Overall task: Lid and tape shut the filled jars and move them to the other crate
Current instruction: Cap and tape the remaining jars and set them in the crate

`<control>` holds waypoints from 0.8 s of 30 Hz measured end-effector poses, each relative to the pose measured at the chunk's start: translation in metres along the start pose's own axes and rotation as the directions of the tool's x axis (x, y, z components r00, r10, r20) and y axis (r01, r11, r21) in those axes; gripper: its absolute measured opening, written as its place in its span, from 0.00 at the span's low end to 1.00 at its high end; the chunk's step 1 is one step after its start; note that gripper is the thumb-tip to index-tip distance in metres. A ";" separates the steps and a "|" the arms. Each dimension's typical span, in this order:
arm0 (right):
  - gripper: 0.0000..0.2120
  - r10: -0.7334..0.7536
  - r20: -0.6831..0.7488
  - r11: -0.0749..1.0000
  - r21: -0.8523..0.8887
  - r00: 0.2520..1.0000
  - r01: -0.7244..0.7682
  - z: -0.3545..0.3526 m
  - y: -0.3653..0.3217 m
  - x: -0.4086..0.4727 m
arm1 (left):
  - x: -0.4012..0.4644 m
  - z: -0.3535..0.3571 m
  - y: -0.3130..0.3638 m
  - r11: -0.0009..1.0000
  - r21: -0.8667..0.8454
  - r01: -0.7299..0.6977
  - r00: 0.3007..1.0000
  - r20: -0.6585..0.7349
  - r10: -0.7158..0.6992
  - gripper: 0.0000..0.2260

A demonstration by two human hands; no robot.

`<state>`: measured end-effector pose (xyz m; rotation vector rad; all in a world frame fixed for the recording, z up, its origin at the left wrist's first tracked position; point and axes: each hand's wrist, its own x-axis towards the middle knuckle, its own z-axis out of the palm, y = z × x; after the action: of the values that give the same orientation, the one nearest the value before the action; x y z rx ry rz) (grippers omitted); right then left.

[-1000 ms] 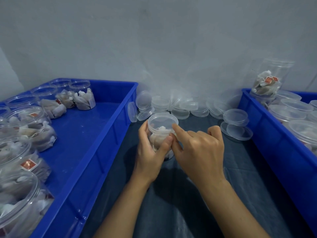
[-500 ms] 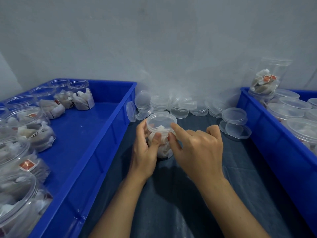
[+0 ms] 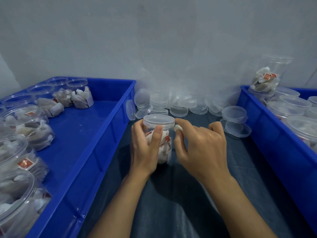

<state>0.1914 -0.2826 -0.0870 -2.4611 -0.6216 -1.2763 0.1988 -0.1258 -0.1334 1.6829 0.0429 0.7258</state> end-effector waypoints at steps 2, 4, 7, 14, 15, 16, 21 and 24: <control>0.12 0.016 -0.016 1.000 -0.001 1.000 -0.016 -0.001 0.002 0.001 | 0.000 0.002 0.003 1.000 0.018 -0.007 1.000 0.003 0.006 0.24; 0.12 0.031 -0.029 0.999 -0.006 0.999 -0.032 -0.003 0.006 0.002 | 0.001 0.003 0.005 0.999 0.030 -0.019 1.000 0.000 0.019 0.24; 0.12 0.042 -0.031 0.999 -0.023 0.999 -0.043 -0.004 0.010 0.002 | 0.003 0.004 0.007 0.998 0.051 -0.027 0.999 -0.017 0.028 0.26; 0.11 0.052 -0.015 0.998 -0.037 0.999 -0.052 -0.004 0.014 0.002 | 0.003 -0.001 0.007 0.996 0.084 -0.022 1.000 -0.009 0.022 0.26; 0.11 0.056 -0.013 0.998 -0.036 0.998 -0.056 -0.005 0.015 0.002 | 0.003 -0.001 0.008 0.997 0.074 -0.015 1.000 0.002 0.015 0.25; 0.11 0.058 -0.014 0.998 -0.034 0.998 -0.059 -0.005 0.016 0.002 | 0.002 -0.001 0.009 0.998 0.061 -0.006 1.000 0.014 0.005 0.24; 0.11 0.069 -0.006 0.997 -0.039 0.998 -0.069 -0.006 0.018 0.003 | 0.002 -0.001 0.013 0.999 -0.005 0.052 0.997 0.064 -0.052 0.24; 0.12 0.077 -0.009 0.997 -0.028 0.997 -0.078 -0.006 0.017 0.003 | 0.002 -0.002 0.011 0.996 -0.022 0.085 0.992 0.093 -0.083 0.25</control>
<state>0.1970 -0.2996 -0.0822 -2.4762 -0.5042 -1.2730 0.1954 -0.1267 -0.1227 1.6774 0.0389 0.5826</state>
